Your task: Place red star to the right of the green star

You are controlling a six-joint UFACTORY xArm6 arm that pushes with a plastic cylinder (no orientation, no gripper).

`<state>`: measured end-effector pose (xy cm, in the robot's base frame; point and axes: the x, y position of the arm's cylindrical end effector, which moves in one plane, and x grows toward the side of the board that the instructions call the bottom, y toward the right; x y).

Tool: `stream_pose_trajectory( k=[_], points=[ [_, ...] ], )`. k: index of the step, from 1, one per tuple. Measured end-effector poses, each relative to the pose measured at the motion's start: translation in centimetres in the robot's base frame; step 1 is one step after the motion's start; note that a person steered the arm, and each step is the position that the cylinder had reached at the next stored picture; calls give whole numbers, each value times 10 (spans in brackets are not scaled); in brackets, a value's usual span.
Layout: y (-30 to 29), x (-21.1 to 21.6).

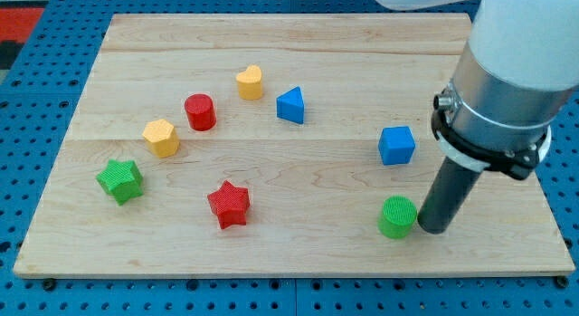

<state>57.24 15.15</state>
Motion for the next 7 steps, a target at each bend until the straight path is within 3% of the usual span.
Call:
stream_pose_trajectory(
  k=[4, 6, 7],
  points=[
    [-56, -11],
    [-77, 39],
    [-148, 41]
  ],
)
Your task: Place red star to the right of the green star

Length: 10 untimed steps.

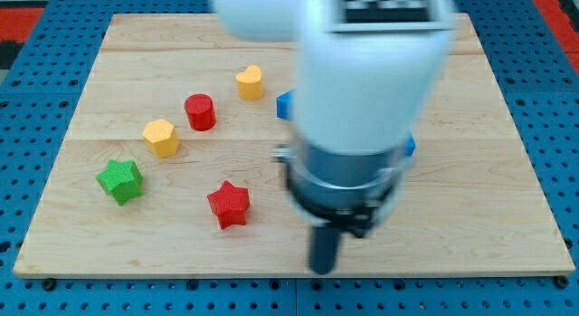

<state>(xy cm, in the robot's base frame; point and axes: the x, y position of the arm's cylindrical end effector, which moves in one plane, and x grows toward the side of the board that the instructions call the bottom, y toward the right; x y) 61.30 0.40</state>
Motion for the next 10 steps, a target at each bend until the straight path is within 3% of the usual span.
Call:
stream_pose_trajectory(
  k=[1, 3, 6, 10],
  points=[
    [-73, 0],
    [-116, -26],
    [-94, -52],
    [-55, -39]
  ],
)
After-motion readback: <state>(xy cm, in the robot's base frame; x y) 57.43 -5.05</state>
